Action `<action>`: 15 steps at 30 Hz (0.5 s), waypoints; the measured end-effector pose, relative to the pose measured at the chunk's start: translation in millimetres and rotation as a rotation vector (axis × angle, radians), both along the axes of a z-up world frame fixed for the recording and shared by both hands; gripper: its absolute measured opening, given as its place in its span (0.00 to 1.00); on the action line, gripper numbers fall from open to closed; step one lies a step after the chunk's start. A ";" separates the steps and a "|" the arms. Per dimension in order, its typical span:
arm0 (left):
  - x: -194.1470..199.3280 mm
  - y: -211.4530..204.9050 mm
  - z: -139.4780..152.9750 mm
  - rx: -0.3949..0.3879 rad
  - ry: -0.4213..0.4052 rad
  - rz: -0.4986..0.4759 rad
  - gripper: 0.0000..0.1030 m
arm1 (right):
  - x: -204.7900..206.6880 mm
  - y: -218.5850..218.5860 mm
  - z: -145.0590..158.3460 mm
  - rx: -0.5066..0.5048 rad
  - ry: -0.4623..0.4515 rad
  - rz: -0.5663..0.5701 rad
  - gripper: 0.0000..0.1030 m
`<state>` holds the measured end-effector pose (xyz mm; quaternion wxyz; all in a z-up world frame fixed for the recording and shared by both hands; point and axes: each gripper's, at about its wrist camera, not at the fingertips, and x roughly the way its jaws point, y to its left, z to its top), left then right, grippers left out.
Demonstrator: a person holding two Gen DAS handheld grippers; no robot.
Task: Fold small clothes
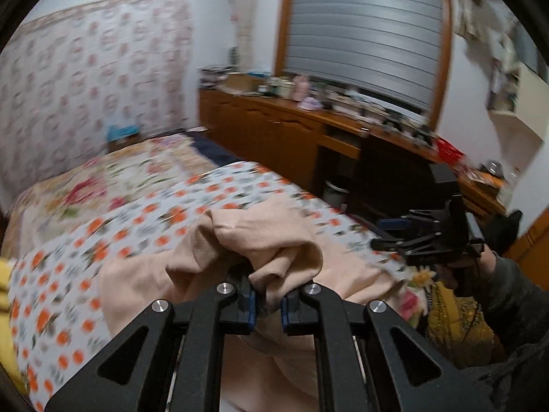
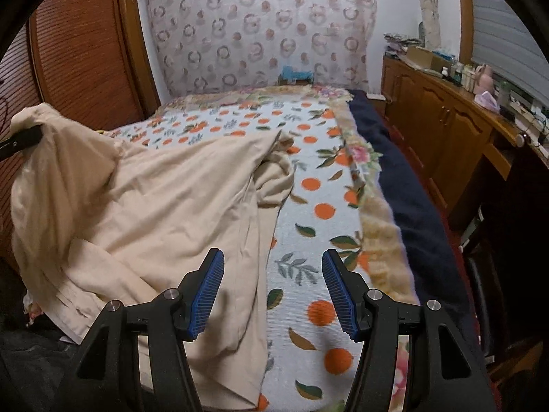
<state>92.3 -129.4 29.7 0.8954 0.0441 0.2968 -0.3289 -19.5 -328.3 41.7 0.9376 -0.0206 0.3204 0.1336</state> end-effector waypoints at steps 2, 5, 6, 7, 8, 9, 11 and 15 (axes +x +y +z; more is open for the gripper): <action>-1.7 -18.3 8.2 0.001 -0.006 -0.046 0.10 | -4.8 -3.0 3.4 0.004 -0.013 0.000 0.60; -4.7 -42.3 14.7 0.007 0.002 -0.101 0.11 | -10.8 -3.1 7.9 0.008 -0.035 0.004 0.60; -4.4 -48.9 13.2 0.019 0.017 -0.112 0.13 | -12.4 -3.4 9.1 0.009 -0.043 0.002 0.60; -3.6 -54.7 9.9 0.044 0.034 -0.120 0.20 | -12.6 -3.1 8.3 0.013 -0.050 0.000 0.60; -3.4 -57.8 5.3 0.065 0.045 -0.124 0.25 | -14.1 -4.4 8.8 0.019 -0.055 -0.001 0.60; -4.0 -57.8 2.0 0.070 0.050 -0.125 0.43 | -15.1 -5.4 8.2 0.025 -0.058 -0.001 0.60; -4.8 -51.5 -2.2 0.072 0.051 -0.115 0.57 | -16.3 -5.4 7.1 0.029 -0.062 -0.004 0.60; -5.2 -31.2 -3.2 0.045 0.054 -0.066 0.76 | -9.1 -2.9 1.4 0.028 -0.059 -0.004 0.60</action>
